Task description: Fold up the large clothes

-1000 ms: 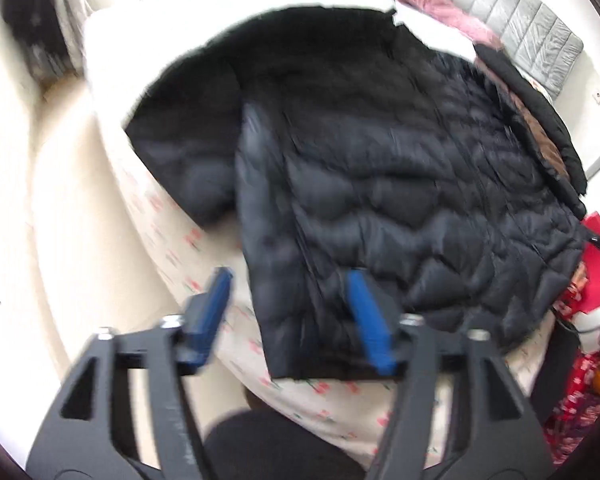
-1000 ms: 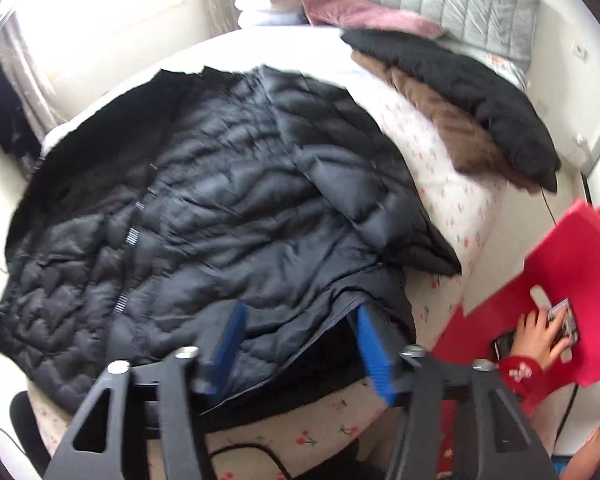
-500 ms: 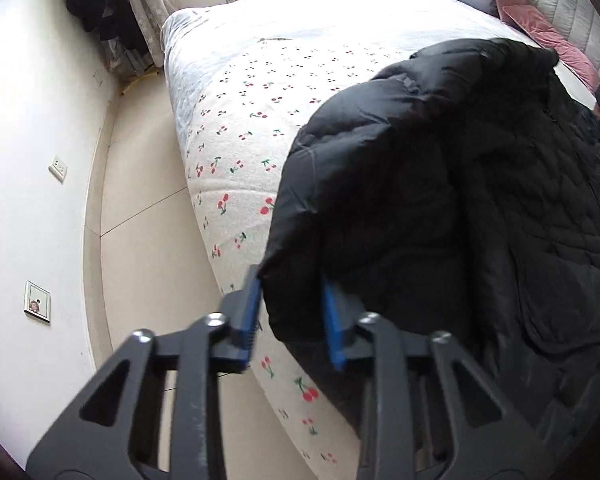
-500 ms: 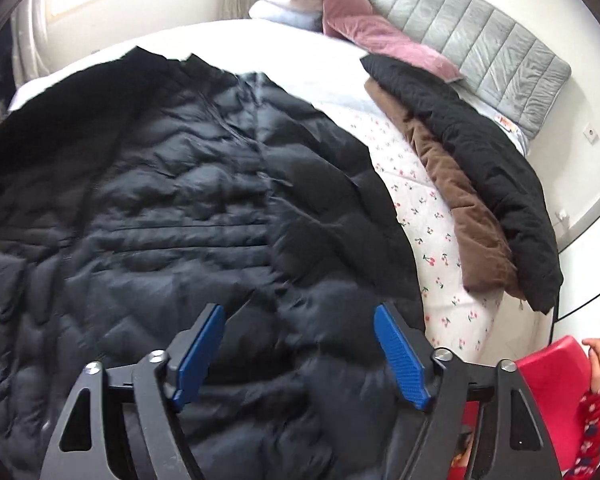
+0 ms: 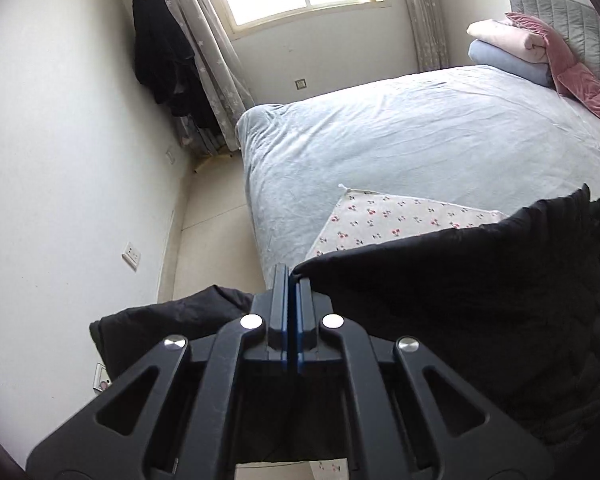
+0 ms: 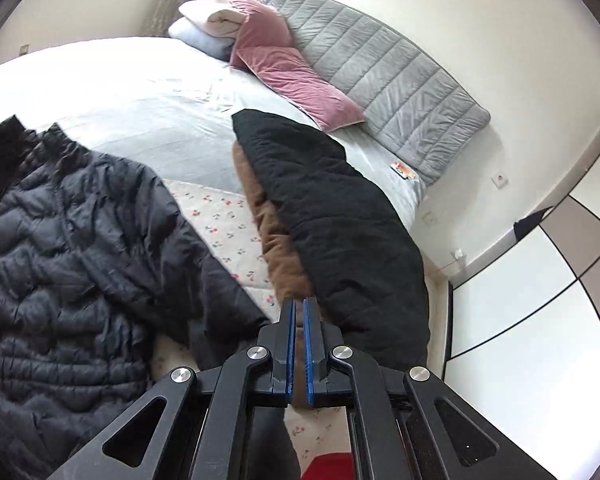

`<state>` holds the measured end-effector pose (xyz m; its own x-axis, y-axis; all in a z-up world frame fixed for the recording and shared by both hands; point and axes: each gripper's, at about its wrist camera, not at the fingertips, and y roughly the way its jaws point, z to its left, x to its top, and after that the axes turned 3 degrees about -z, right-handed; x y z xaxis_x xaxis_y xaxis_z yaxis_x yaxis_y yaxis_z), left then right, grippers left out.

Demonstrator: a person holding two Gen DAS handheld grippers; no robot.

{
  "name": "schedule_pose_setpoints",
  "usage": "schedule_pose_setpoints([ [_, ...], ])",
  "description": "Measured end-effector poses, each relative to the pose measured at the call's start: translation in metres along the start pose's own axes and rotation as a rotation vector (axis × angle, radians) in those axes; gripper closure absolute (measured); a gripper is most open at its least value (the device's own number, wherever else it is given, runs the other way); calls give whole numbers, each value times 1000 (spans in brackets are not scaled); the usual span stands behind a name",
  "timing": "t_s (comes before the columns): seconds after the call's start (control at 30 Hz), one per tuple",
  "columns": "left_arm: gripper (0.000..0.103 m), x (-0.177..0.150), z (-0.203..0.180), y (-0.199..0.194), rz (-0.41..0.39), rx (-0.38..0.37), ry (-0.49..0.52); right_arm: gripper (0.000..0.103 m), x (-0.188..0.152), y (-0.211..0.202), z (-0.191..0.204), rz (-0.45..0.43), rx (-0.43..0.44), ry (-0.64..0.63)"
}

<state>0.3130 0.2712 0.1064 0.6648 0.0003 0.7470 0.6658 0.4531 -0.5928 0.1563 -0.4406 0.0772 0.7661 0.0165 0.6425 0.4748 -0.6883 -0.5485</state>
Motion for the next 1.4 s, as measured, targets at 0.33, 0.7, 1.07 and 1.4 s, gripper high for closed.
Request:
schedule_pose_setpoints([
  [0.33,52,-13,-25,84,144,65,-30,53,37,25,-2,25,8,91],
  [0.7,18,-91,81,124,134,-219,-245,35,94,-8,252,-8,584,-115],
  [1.07,21,-216,131,258,322,-722,-761,35,162,41,431,69,817,-53],
  [1.4,99,-149,117,201,39,-562,-699,100,183,109,456,126,852,151],
])
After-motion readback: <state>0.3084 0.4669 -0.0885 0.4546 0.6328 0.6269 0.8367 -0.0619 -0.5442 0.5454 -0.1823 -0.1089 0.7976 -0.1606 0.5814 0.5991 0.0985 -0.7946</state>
